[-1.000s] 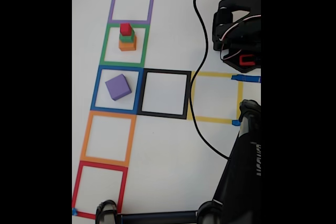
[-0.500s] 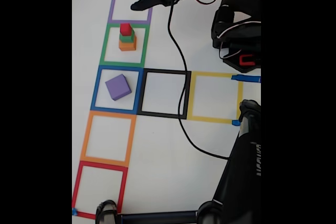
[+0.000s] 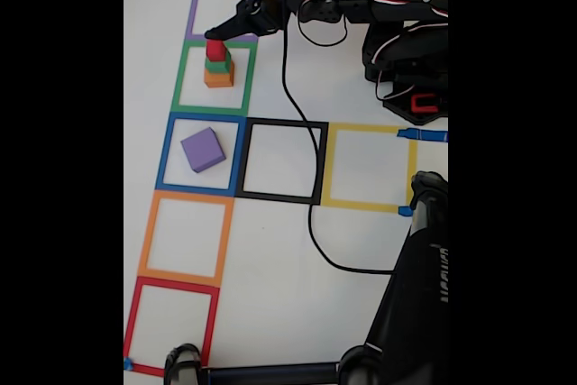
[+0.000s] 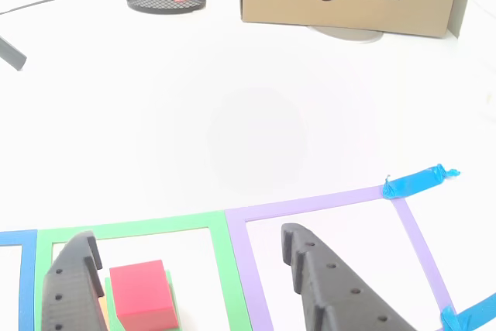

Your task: Tower of hanoi

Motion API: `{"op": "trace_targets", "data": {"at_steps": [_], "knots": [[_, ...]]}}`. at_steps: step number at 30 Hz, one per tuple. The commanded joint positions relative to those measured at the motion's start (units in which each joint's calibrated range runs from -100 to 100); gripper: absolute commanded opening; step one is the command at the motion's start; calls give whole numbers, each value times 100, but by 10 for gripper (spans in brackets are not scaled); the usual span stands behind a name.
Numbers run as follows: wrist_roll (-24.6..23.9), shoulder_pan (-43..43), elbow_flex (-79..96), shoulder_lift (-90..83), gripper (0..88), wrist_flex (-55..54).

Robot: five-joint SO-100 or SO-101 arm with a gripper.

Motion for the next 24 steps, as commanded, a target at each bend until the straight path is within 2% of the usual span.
{"op": "trace_targets", "data": {"at_steps": [1,6,18,24], "knots": [[18,-318,-41,783,273,-1098],[18,-644,-41,1623,275,-2045],[18,-327,441,2261,277,-2896],[18,-452,486,2414,274,-3025]]}}
